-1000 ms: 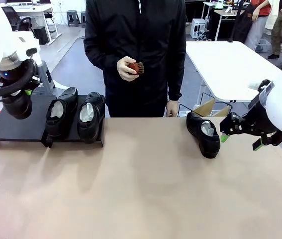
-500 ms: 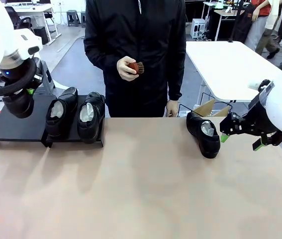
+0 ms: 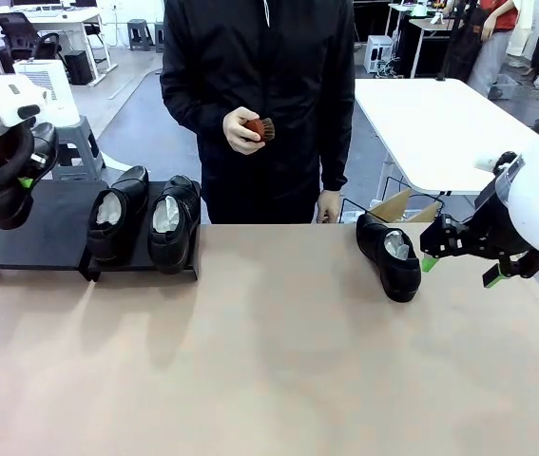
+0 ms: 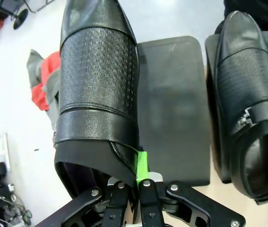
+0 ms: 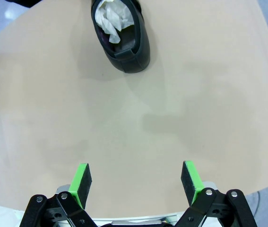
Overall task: Organize the shoes by placing them on the stand.
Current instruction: Place the Shoe from the middle of the table onto the Shoes Stand.
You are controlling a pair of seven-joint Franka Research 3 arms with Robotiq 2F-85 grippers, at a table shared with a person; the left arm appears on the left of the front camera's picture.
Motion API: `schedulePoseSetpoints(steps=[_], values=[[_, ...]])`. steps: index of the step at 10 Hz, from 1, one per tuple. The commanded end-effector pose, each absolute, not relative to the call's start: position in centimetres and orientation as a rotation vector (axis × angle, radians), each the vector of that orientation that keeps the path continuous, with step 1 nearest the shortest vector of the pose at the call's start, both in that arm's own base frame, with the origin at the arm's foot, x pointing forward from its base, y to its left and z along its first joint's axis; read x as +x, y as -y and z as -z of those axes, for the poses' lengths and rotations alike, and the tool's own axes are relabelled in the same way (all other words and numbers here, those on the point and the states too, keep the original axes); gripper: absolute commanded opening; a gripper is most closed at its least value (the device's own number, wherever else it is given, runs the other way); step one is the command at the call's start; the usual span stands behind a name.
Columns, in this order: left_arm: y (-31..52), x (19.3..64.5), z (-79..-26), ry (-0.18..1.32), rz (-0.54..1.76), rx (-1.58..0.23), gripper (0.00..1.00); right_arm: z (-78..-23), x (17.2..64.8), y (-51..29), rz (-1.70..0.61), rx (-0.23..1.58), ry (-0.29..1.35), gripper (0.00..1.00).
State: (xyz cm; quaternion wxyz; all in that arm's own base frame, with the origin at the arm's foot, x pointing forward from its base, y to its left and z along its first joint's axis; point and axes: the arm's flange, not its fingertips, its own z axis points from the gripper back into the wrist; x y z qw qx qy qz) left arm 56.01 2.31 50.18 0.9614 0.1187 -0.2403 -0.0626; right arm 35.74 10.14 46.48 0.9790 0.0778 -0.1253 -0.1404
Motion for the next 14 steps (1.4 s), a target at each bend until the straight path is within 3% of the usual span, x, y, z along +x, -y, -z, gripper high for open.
schedulePoseSetpoints(steps=[1, 9, 14], values=[[-3.0, 57.2, -49.9, 0.48, 0.165, 0.243, 0.0, -46.4, 35.8, -10.3, 0.275, 0.163, 0.254, 1.0], [-6.2, 56.2, -45.5, 0.446, -0.038, 0.217, 0.0, -46.4, 35.8, -10.3, 0.275, 0.163, 0.254, 1.0], [-5.9, 56.1, -43.8, 0.521, -0.042, 0.23, 0.0, -46.4, 35.8, -10.3, 0.275, 0.163, 0.254, 1.0]])
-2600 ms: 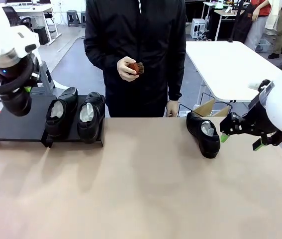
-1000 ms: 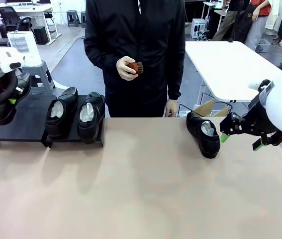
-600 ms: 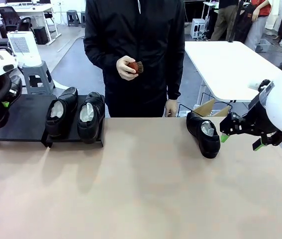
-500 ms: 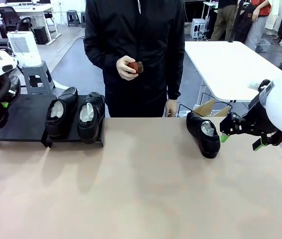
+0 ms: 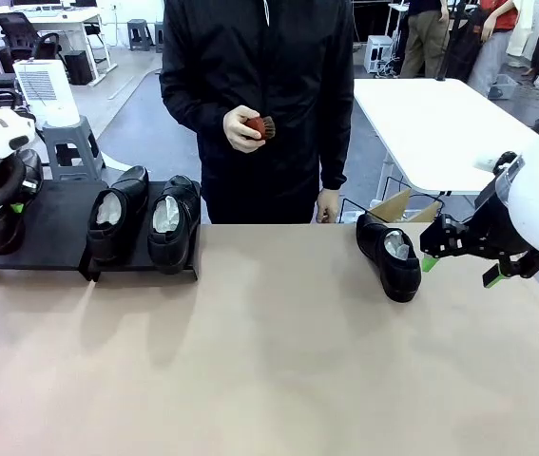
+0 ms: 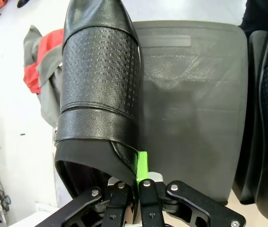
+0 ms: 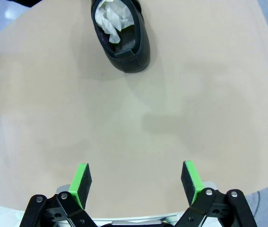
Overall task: Organize the shoes by placing them on the stand.
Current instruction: Place the Shoe from the middle of the table onto the Shoes Stand.
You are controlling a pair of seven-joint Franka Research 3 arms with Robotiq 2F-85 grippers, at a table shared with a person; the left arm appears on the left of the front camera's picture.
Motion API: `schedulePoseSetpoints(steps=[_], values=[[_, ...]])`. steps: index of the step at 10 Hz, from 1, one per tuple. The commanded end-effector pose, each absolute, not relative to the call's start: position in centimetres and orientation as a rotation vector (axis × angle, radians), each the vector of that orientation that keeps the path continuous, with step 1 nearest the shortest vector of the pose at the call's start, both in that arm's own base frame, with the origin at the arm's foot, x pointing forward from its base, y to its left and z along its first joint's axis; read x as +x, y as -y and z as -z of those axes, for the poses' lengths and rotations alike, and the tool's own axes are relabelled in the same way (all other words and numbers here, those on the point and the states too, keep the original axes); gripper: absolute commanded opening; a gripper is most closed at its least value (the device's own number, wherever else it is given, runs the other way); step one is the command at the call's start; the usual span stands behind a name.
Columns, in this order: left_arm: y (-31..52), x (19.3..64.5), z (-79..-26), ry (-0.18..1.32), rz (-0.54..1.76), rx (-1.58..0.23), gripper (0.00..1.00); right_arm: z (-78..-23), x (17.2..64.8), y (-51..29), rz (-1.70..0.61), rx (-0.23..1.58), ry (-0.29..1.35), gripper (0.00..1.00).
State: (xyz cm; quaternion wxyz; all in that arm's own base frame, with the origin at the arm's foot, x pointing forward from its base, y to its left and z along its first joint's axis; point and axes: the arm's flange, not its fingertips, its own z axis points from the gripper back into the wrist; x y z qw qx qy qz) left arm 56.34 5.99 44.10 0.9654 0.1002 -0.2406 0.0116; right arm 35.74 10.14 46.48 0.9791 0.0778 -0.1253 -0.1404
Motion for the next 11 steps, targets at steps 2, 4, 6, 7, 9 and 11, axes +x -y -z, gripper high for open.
schedulePoseSetpoints(steps=[2, 4, 6, 7, 9, 11], values=[[-5.9, 56.3, -43.0, 0.516, -0.043, 0.232, 0.0, -46.4, 35.8, -10.3, 0.275, 0.163, 0.254, 1.0], [-5.9, 56.3, -42.7, 0.511, -0.048, 0.229, 0.0, -46.4, 35.8, -10.3, 0.275, 0.163, 0.254, 1.0], [-5.8, 56.5, -42.3, 0.53, -0.049, 0.219, 0.0, -46.4, 35.8, -10.3, 0.275, 0.163, 0.254, 1.0], [-5.7, 56.5, -42.2, 0.525, -0.044, 0.221, 0.0, -46.4, 35.8, -10.3, 0.275, 0.163, 0.254, 1.0], [-5.9, 56.5, -42.2, 0.515, -0.041, 0.225, 0.31, -46.4, 35.8, -10.3, 0.275, 0.163, 0.254, 1.0], [-6.1, 56.6, -42.4, 0.517, -0.036, 0.23, 0.71, -46.4, 35.8, -10.3, 0.275, 0.163, 0.254, 1.0]])
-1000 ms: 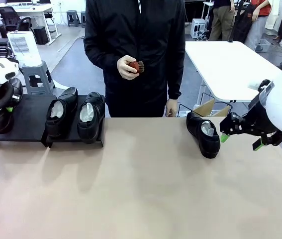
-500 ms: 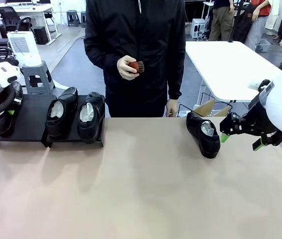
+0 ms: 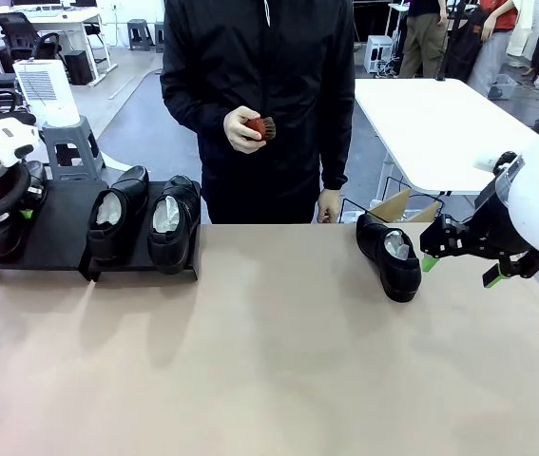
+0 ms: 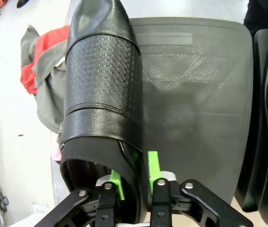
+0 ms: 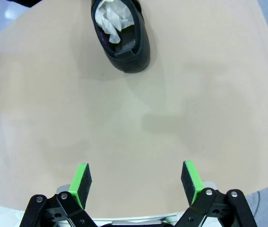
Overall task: Organize the shoes by placing them on the stand.
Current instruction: Place the Shoe from the middle of the table onto the Shoes Stand.
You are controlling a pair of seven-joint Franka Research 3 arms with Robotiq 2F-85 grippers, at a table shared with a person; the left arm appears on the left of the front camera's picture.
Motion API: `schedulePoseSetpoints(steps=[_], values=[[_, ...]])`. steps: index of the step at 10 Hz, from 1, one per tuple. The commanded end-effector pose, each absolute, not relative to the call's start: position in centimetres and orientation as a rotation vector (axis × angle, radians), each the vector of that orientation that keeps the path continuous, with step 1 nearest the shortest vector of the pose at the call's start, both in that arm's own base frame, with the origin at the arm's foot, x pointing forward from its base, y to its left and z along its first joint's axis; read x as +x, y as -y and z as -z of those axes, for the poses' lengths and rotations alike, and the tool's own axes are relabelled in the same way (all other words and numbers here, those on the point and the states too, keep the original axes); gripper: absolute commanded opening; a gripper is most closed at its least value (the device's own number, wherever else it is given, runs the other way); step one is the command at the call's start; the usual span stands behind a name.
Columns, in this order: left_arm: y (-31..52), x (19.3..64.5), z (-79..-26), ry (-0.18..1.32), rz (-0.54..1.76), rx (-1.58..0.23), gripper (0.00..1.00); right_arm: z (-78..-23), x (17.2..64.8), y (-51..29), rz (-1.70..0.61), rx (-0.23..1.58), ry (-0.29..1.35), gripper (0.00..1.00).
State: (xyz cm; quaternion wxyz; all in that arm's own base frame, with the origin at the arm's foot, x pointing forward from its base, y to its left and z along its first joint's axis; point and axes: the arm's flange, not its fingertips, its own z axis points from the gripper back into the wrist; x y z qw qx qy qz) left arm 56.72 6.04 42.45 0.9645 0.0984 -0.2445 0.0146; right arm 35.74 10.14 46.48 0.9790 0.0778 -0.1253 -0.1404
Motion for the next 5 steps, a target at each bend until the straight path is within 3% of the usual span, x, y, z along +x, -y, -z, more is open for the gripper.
schedulePoseSetpoints(steps=[1, 2, 5], values=[[-6.2, 56.7, -42.7, 0.518, -0.037, 0.235, 0.91, -46.4, 35.8, -10.3, 0.275, 0.163, 0.254, 1.0], [-6.2, 56.7, -43.4, 0.531, -0.04, 0.239, 1.0, -46.4, 35.8, -10.3, 0.275, 0.163, 0.254, 1.0], [-6.1, 55.9, -45.2, 0.53, -0.04, 0.245, 1.0, -46.4, 35.8, -10.3, 0.275, 0.163, 0.254, 1.0]])
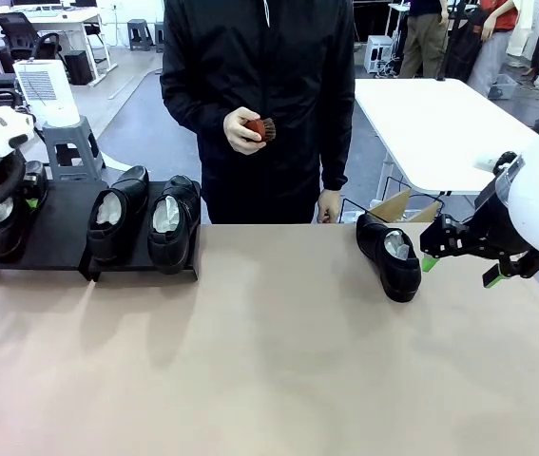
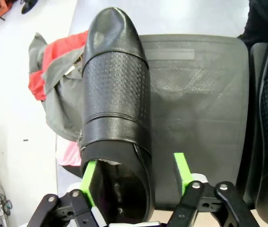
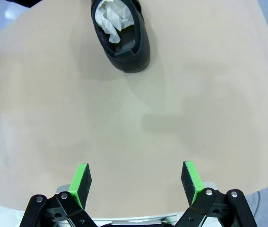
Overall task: Organize the shoes by placing them on the stand.
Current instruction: Place the Shoe from the middle of the table onto the Shoes Stand.
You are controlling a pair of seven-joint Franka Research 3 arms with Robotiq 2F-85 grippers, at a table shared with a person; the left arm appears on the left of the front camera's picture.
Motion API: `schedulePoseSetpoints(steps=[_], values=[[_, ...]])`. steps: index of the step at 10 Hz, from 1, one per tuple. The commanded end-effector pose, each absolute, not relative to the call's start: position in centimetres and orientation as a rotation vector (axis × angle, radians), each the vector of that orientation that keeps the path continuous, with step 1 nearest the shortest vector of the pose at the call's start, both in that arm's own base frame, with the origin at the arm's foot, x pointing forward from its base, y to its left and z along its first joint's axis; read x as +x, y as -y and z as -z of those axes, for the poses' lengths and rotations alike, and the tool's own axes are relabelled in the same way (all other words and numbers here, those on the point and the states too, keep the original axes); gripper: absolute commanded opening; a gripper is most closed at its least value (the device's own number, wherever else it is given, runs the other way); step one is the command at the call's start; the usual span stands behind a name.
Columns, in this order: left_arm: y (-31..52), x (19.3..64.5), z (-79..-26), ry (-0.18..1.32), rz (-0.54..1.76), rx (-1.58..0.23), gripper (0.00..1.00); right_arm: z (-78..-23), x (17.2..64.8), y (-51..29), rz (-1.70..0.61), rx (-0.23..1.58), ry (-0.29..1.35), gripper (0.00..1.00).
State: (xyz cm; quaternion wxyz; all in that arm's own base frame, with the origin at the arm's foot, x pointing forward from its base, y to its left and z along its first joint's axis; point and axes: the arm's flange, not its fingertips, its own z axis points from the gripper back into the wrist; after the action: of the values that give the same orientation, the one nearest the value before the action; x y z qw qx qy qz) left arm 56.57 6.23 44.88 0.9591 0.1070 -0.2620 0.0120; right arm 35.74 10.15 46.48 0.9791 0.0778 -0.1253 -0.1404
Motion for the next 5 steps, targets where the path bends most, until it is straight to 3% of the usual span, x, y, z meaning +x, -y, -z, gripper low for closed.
schedulePoseSetpoints(steps=[1, 3, 5], values=[[-6.24, 55.82, -45.39, 0.52, -0.041, 0.242, 1.0, -46.42, 35.77, -10.27, 0.275, 0.163, 0.254, 1.0], [-6.21, 55.8, -45.31, 0.462, -0.014, 0.255, 1.0, -46.42, 35.77, -10.27, 0.275, 0.163, 0.254, 1.0], [-6.33, 56.22, -45.54, 0.521, -0.028, 0.223, 1.0, -46.42, 35.77, -10.27, 0.275, 0.163, 0.254, 1.0]])
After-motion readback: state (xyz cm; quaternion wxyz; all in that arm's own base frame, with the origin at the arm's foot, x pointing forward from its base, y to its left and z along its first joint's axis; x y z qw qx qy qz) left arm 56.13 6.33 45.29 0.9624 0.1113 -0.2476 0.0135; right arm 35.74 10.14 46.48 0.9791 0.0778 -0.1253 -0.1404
